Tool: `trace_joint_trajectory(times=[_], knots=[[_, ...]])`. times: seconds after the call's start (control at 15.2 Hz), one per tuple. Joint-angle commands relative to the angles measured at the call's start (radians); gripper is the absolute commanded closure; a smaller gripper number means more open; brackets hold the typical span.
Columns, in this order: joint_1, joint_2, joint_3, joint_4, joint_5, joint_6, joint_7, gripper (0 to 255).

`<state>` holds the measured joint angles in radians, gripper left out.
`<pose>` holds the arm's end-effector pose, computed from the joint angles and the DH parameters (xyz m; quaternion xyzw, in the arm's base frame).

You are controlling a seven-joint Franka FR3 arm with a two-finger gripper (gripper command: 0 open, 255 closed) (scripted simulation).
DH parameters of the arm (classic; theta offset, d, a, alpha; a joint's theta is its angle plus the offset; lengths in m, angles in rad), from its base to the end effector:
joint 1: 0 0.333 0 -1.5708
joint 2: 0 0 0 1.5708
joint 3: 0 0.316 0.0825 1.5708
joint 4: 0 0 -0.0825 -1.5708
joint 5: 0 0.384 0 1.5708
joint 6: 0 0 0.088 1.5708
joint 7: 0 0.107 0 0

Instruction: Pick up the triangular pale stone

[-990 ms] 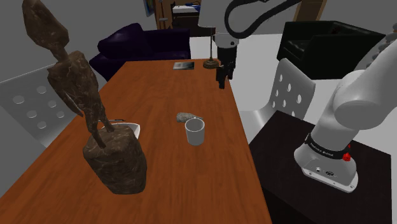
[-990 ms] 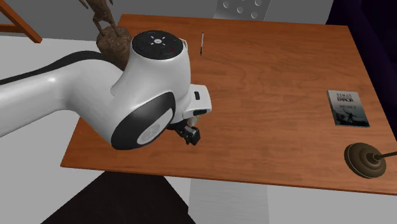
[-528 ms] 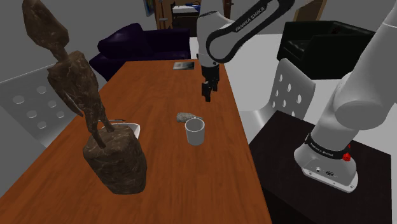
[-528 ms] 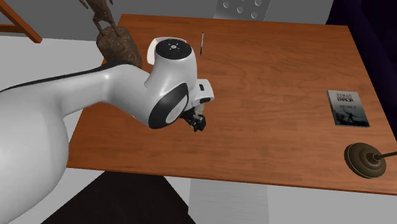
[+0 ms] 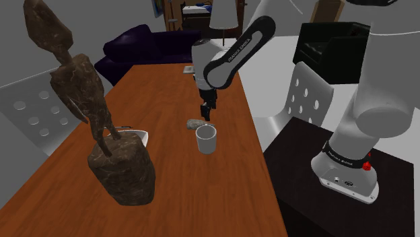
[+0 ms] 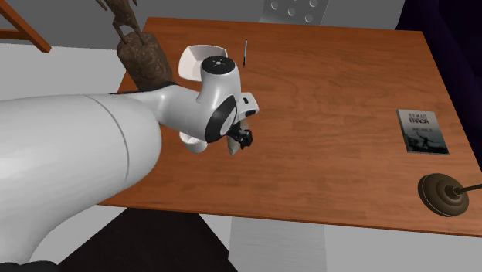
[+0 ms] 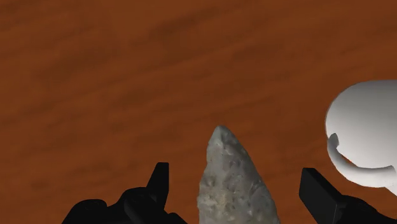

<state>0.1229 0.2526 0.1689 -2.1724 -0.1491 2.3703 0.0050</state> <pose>0.5327 0.1578 0.2733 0.9801 0.1947 -0.0198 0.0328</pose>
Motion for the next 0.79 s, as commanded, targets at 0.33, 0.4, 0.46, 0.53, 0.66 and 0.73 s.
trace_joint_trajectory(times=[0.33,0.4,0.46,0.53,0.66,0.73], knots=[[0.034,0.180,-0.016,0.112,-0.069,0.063,0.028,0],[0.036,0.190,-0.018,0.112,-0.073,0.074,0.031,0],[0.037,0.201,-0.020,0.113,-0.077,0.083,0.034,0],[0.039,0.212,-0.022,0.113,-0.080,0.093,0.037,0],[0.041,0.229,-0.026,0.115,-0.086,0.109,0.042,0],[0.041,0.229,-0.026,0.115,-0.086,0.109,0.042,0]])
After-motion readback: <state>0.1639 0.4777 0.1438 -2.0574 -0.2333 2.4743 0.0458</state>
